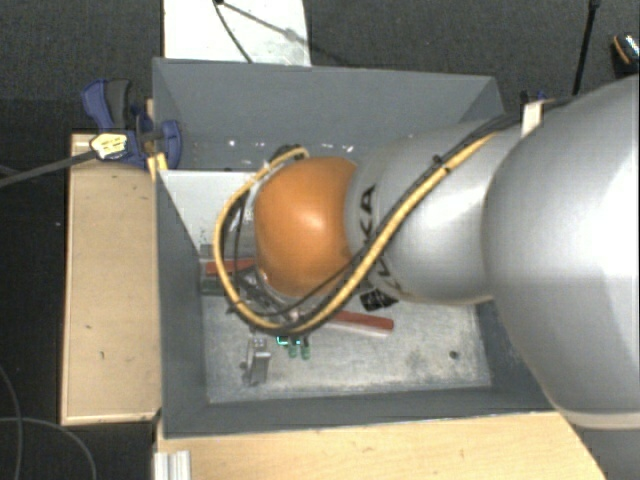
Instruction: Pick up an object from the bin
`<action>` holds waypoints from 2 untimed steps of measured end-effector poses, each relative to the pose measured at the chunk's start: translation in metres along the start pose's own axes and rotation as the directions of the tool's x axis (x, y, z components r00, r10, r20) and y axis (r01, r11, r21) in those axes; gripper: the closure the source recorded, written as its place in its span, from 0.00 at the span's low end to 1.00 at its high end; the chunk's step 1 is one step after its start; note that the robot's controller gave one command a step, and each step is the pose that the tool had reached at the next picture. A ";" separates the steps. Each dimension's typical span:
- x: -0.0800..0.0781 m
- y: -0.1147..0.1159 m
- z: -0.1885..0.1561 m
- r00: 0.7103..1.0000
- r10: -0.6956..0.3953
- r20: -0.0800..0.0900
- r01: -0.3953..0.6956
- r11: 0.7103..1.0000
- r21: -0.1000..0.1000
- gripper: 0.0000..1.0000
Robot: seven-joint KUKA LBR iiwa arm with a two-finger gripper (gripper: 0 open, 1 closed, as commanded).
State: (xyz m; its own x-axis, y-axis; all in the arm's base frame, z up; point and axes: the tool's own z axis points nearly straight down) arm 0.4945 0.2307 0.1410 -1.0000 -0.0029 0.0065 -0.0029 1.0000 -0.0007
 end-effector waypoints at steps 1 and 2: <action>0.001 -0.056 0.075 0.996 -0.089 0.001 0.089 0.996 0.003 0.00; 0.004 -0.112 0.071 0.998 -0.068 0.007 0.068 0.998 0.002 0.00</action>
Offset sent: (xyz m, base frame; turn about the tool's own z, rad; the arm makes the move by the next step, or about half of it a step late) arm -0.0005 -0.0524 -0.0710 -0.0936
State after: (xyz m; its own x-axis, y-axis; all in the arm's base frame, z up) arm 0.4903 0.1191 0.0703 -0.9975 -0.0704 -0.0009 -0.0704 0.9975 -0.0026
